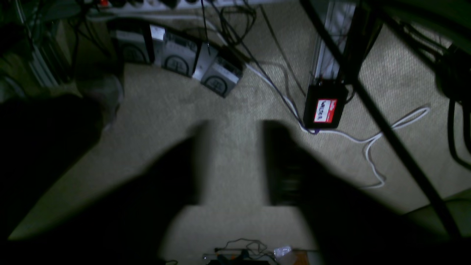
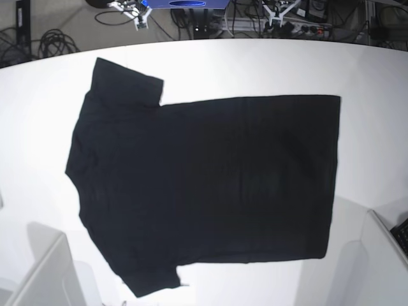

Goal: Fold the T-shirt properly

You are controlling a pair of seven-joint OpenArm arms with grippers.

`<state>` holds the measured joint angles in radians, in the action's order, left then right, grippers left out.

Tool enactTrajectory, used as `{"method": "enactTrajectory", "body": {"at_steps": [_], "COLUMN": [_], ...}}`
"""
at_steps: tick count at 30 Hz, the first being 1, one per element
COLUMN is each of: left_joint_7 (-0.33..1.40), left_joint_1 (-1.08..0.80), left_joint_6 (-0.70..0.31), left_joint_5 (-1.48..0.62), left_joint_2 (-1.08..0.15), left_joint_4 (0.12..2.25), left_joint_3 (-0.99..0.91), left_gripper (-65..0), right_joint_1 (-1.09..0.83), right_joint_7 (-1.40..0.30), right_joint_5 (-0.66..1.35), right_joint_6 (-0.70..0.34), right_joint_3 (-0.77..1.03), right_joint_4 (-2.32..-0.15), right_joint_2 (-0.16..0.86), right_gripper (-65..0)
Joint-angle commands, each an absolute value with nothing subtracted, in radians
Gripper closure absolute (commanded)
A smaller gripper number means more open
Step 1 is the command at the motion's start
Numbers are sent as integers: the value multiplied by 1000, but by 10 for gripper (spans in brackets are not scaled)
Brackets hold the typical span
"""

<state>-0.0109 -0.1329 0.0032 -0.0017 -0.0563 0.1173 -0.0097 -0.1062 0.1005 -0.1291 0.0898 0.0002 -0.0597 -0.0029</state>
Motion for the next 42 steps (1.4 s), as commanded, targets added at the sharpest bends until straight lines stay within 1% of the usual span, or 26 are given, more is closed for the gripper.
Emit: {"method": "enactTrajectory", "body": {"at_steps": [1, 3, 4, 5, 6, 10, 12, 14, 16, 17, 18, 21, 22, 25, 31, 35, 42], "left_joint_7": [-8, -8, -8, -8, -8, -8, -8, -8, -8, -8, -8, -8, -8, -8, -8, -8, -8], "left_joint_1": [-145, -148, -148, -150, -154, -189, -193, -194, -205, -206, -206, -206, -206, -206, -220, -259, -377], "left_joint_6": [7, 5, 5, 5, 5, 5, 5, 5, 5, 5, 5, 5, 5, 5, 5, 5, 5], "left_joint_5": [1, 1, 1, 1, 1, 1, 1, 1, 1, 1, 1, 1, 1, 1, 1, 1, 1], "left_joint_2": [-59, -59, -59, -59, -59, -59, -59, -59, -59, -59, -59, -59, -59, -59, -61, -64, -65], "left_joint_4": [116, 117, 117, 122, 140, 199, 205, 203, 209, 209, 209, 206, 205, 205, 223, 309, 510], "left_joint_3": [-10, -10, -10, -10, -10, -10, -10, -10, -10, -10, -10, -10, -10, -8, -8, -8, -7], "left_gripper": [-347, -459, -502, -523, -527, -500, -472, -426, -355, -309, -247, -41, 0, 0, 0, 0, 0], "right_joint_1": [-120, -134, -140, -143, -143, -147, -147, -147, -147, -147, -147, -147, -145, -145, -203, -234, -246], "right_joint_7": [93, 93, 93, 93, 93, 93, 93, 93, 93, 93, 93, 93, 93, 93, 93, 90, 93], "right_joint_5": [-128, -128, -127, -127, -127, -128, -130, -130, -130, -130, -130, -130, -131, -131, -127, -127, -127], "right_joint_6": [97, 97, 97, 97, 97, 97, 97, 97, 97, 97, 97, 97, 97, 97, 97, 97, 97], "right_joint_3": [1, 2, 2, 4, 4, 1, -1, -1, -1, -1, -1, -2, -2, -2, 4, 4, 4], "right_joint_4": [-59, -59, -59, -59, -59, -59, -59, -59, -59, -59, -59, -59, -59, -81, -209, -269, -272], "right_joint_2": [2, 12, 12, 12, 12, 12, 12, 12, 12, 12, 12, 12, 12, 13, 16, 16, 16], "right_gripper": [0, 0, 0, 0, 0, 0, 0, 0, 0, 0, 0, 0, 0, 0, 0, 0, 0]}}
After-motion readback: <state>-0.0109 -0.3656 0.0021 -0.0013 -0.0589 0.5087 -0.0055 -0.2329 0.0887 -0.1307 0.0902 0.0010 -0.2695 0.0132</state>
